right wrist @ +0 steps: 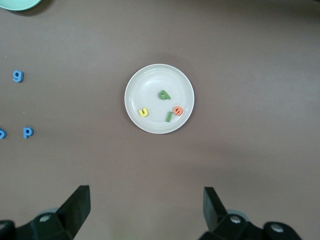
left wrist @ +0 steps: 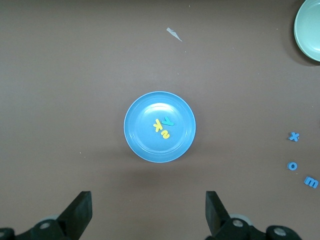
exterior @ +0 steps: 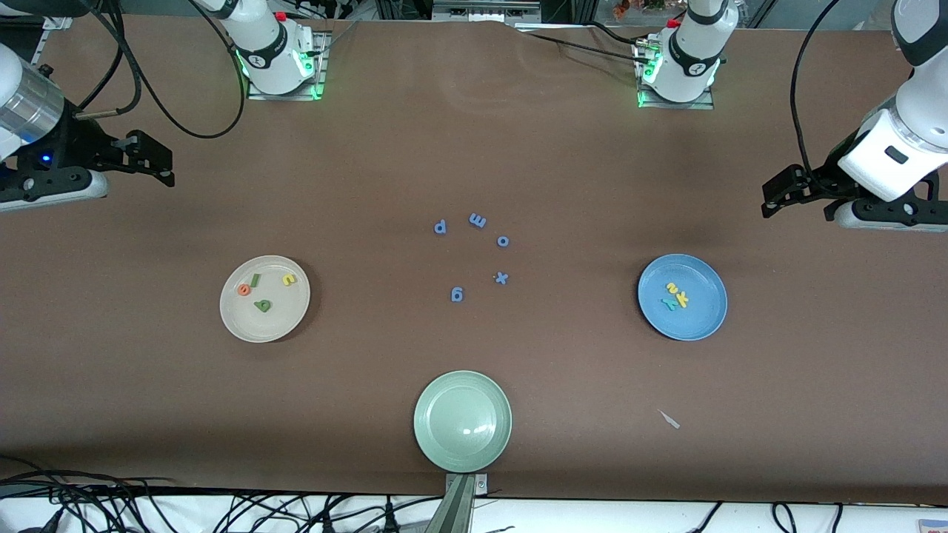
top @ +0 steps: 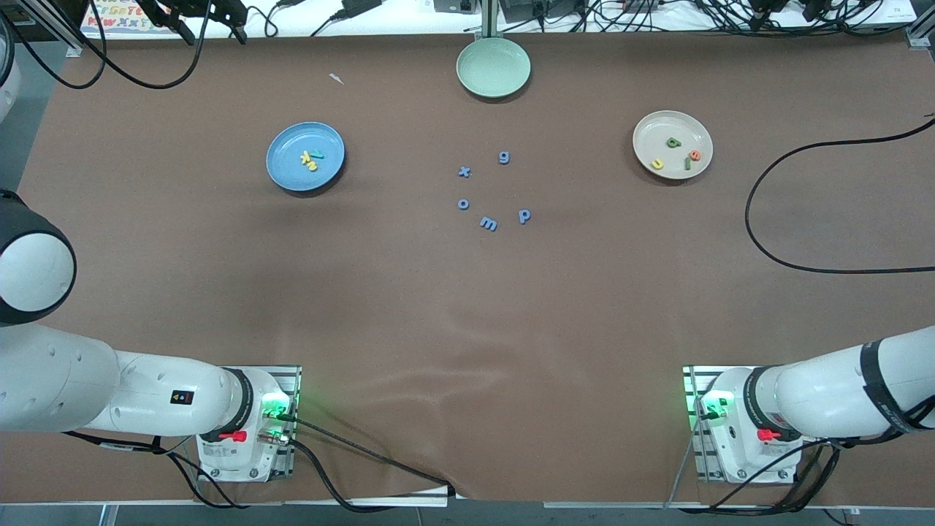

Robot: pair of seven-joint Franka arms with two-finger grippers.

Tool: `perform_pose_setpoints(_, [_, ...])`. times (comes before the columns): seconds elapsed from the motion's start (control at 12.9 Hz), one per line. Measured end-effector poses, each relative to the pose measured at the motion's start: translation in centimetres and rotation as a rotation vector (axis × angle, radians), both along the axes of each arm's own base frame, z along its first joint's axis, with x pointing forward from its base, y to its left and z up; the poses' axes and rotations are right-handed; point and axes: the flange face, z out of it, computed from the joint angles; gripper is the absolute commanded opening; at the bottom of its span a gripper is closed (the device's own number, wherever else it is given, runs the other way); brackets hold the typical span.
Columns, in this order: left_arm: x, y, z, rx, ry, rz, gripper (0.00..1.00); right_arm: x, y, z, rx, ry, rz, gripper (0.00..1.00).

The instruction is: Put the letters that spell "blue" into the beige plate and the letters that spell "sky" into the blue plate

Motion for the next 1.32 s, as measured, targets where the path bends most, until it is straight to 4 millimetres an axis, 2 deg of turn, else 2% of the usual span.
perform_pose_setpoints(0.39, [0.0, 0.0, 0.0, 0.0, 0.0, 0.0, 1.0, 0.49, 0.12, 0.57, 0.001, -0.016, 0.001, 1.0])
perform_pose_setpoints(1.32, [0.0, 0.01, 0.0, 0.0, 0.0, 0.0, 1.0, 0.9, -0.61, -0.06, -0.002, -0.005, -0.015, 1.0])
